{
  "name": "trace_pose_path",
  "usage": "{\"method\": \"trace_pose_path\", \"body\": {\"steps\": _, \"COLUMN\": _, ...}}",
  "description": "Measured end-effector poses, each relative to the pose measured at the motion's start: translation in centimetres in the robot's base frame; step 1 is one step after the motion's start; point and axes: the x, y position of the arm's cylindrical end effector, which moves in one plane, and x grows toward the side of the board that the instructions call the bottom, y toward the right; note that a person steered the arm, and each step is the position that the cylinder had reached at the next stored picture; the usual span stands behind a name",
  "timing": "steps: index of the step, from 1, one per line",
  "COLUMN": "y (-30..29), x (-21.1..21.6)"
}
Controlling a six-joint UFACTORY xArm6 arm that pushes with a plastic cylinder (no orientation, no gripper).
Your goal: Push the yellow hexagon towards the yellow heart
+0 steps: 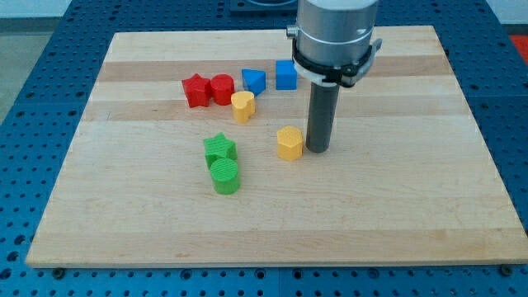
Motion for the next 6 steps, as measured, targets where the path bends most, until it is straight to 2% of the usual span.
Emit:
{"method": "trace_pose_path", "body": {"steps": 1, "y": -0.3, "x": -1.3}}
{"method": "trace_pose_path", "body": {"steps": 2, "y": 0.1, "x": -0.2}}
{"method": "trace_pose_path", "body": {"steps": 3, "y": 0.3, "x": 3.3}}
{"method": "trace_pose_path", "body": {"steps": 6, "y": -2.7, "x": 3.4}}
